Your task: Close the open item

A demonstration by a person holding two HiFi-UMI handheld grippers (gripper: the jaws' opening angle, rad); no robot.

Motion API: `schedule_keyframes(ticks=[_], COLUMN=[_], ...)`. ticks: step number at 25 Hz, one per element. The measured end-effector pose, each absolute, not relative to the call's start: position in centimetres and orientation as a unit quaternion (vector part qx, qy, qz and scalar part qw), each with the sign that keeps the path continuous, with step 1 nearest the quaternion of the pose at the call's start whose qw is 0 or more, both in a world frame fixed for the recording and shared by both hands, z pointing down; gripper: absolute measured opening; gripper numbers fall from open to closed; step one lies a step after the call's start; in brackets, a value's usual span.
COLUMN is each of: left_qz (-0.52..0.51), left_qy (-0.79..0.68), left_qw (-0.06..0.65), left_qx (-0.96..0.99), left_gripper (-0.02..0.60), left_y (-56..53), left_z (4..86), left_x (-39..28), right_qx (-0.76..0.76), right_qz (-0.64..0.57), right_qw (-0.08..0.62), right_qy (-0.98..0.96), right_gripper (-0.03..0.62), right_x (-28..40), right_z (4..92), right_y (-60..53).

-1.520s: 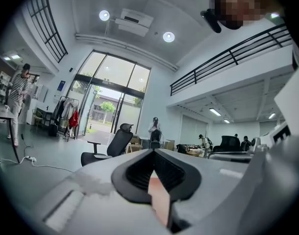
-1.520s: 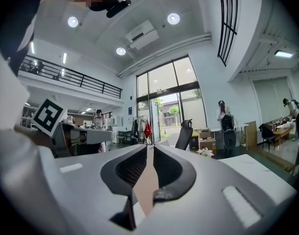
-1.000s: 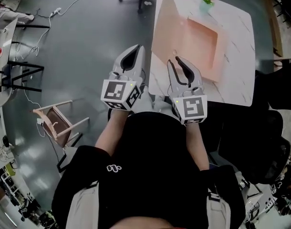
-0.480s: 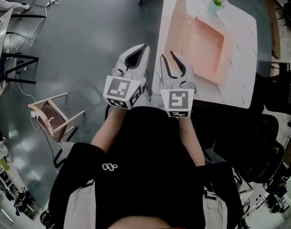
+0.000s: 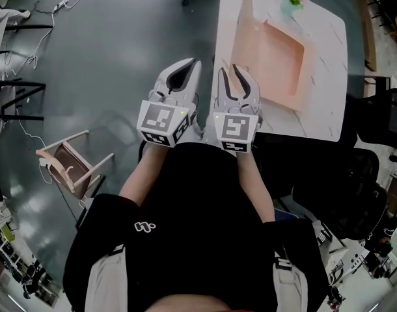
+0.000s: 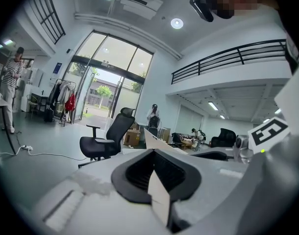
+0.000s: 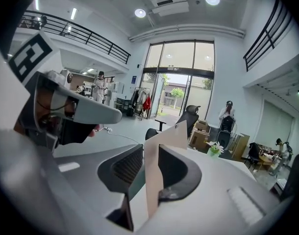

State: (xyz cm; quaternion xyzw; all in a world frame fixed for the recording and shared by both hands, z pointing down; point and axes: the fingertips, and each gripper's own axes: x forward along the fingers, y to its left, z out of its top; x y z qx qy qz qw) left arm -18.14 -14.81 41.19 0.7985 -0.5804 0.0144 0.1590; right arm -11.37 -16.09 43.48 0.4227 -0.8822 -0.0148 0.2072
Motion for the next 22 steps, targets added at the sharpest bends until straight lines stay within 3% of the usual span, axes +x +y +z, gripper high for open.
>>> schedule_keyframes(ticks=[4,8,22], left_qz=[0.014,0.012,0.021], left_qy=[-0.572,-0.563,-0.543], left_qw=[0.165,0.168,0.168], left_qx=[0.803,0.809,0.822], left_gripper=[0.0,0.001,0.0], left_y=[-15.1,-15.4,-16.9], left_z=[41.6,41.8,42.2], left_x=[-18.4,-18.1,-16.8], right_qx=[0.443,0.456,0.462], right_qz=[-0.009,0.009,0.046], right_qw=[0.198,0.183,0.133], right_qy=[-0.874,-0.871,-0.876], right_gripper=[0.04,0.021,0.021], right_x=[-11.2,-10.8,-10.2], right_z=[43.2,43.0,41.1], right_y=[-16.5,-16.6,-15.9])
